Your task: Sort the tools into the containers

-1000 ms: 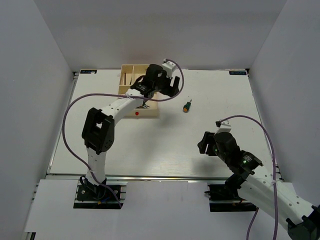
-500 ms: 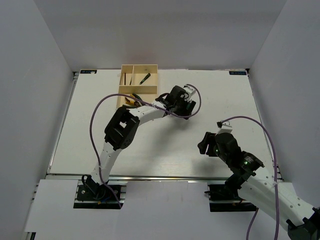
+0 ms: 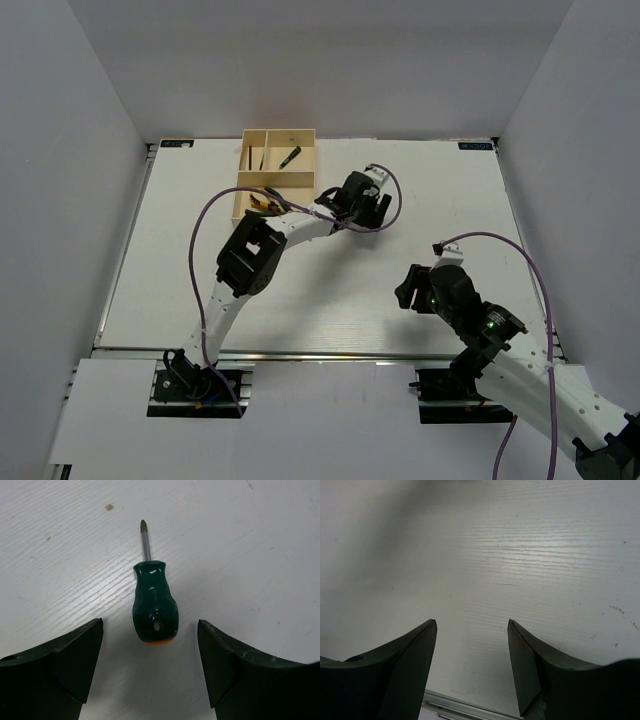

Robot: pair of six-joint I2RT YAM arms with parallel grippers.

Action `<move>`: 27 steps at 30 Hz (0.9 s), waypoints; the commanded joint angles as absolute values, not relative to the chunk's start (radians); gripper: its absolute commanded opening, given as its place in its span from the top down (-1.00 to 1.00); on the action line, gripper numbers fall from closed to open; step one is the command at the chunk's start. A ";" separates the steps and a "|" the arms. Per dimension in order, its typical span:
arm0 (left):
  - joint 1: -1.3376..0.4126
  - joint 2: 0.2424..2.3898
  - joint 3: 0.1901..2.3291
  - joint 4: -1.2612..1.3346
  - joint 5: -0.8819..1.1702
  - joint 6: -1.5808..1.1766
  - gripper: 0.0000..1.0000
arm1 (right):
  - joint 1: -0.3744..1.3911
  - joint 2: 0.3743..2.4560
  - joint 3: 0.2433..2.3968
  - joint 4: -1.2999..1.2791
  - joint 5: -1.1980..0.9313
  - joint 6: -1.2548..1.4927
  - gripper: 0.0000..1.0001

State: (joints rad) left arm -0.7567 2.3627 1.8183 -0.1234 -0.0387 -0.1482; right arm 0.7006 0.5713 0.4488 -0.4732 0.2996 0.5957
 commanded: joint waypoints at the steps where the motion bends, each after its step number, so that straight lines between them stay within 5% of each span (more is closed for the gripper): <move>1: -0.762 2.382 1.847 -0.091 -0.048 -0.173 -0.71 | 0.701 0.575 0.459 -0.457 0.299 0.601 -0.29; 10: -0.762 2.408 1.816 -0.078 -0.092 -0.184 -0.46 | 0.699 0.589 0.448 -0.440 0.299 0.600 -0.30; 16: -0.762 2.376 1.793 -0.066 -0.086 -0.186 0.25 | 0.698 0.589 0.443 -0.437 0.291 0.597 -0.30; 20: -0.762 2.316 1.746 -0.029 -0.087 -0.198 1.00 | 0.701 0.589 0.440 -0.434 0.290 0.594 -0.30; 27: -0.732 2.178 1.687 -0.008 -0.172 -0.149 1.00 | 0.701 0.586 0.428 -0.419 0.282 0.592 -0.30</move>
State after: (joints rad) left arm -0.7475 2.3207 1.6882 -0.0185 -0.1089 -0.1802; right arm 0.7006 0.5926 0.4419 -0.4667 0.2855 0.5953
